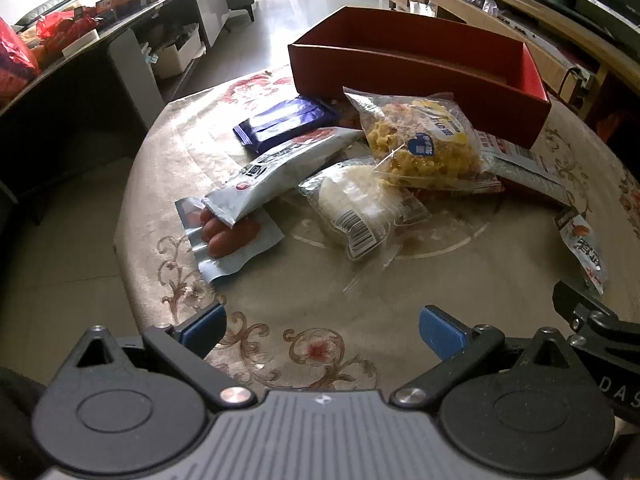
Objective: Organize snacks
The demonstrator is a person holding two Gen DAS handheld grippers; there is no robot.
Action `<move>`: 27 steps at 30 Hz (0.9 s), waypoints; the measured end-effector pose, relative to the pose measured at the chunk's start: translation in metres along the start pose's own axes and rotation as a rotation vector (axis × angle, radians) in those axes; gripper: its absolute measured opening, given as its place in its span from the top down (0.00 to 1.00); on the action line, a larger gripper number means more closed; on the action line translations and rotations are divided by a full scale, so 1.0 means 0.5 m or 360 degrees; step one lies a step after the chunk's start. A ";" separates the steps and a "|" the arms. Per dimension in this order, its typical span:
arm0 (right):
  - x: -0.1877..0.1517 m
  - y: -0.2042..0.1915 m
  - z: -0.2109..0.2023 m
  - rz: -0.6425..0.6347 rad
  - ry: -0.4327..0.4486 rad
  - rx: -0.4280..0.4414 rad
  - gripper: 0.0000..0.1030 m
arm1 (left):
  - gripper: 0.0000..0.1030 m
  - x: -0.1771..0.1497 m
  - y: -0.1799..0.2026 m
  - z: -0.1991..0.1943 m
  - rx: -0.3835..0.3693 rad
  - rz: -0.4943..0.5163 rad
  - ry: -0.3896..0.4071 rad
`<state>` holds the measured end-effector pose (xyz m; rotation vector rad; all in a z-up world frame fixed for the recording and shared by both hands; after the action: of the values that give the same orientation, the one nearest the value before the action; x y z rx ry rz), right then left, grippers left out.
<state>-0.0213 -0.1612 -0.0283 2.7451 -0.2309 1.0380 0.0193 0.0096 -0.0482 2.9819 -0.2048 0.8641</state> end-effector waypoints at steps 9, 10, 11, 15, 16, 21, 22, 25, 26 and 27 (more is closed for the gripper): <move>-0.008 -0.003 -0.004 -0.0003 -0.0014 -0.0005 0.00 | 0.00 0.000 0.002 -0.006 0.0010 0.0008 0.0004; -0.009 -0.003 -0.004 -0.0004 -0.0016 -0.0005 0.00 | 0.00 -0.001 0.002 -0.006 0.0010 0.0008 0.0001; -0.010 -0.003 -0.004 -0.0005 -0.0018 -0.0004 0.00 | 0.00 -0.001 0.003 -0.006 0.0010 0.0008 -0.0002; -0.013 -0.004 -0.003 -0.0007 -0.0026 -0.0009 0.00 | 0.00 -0.004 0.004 -0.006 0.0013 0.0015 -0.0002; -0.013 -0.004 -0.003 -0.0007 -0.0029 -0.0008 0.00 | 0.00 -0.004 0.004 -0.006 0.0015 0.0015 -0.0003; -0.015 -0.006 -0.002 -0.0016 -0.0038 -0.0002 0.00 | 0.00 -0.007 0.004 -0.006 0.0017 0.0012 -0.0006; -0.015 -0.006 -0.002 -0.0016 -0.0040 -0.0001 0.00 | 0.00 -0.007 0.004 -0.007 0.0017 0.0013 -0.0005; -0.015 -0.006 0.000 -0.0015 -0.0045 0.0002 0.00 | 0.00 -0.007 0.004 -0.007 0.0015 0.0012 -0.0004; -0.015 -0.006 0.000 -0.0014 -0.0045 0.0003 0.00 | 0.00 -0.007 0.004 -0.007 0.0015 0.0012 -0.0004; -0.015 -0.006 0.000 -0.0014 -0.0046 0.0004 0.00 | 0.00 -0.007 0.004 -0.006 0.0015 0.0011 -0.0005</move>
<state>-0.0264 -0.1579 -0.0335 2.7625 -0.2220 0.9973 0.0144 0.0085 -0.0474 2.9932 -0.2121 0.8641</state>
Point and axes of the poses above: each gripper's, at about its wrist camera, not at the fingertips, and z roughly the way its jaws point, y to its right, x to its top, the point moved 5 cm from there along z, roughly the way its jaws point, and after that the axes turned 4 degrees about -x, right-handed, at the moved point
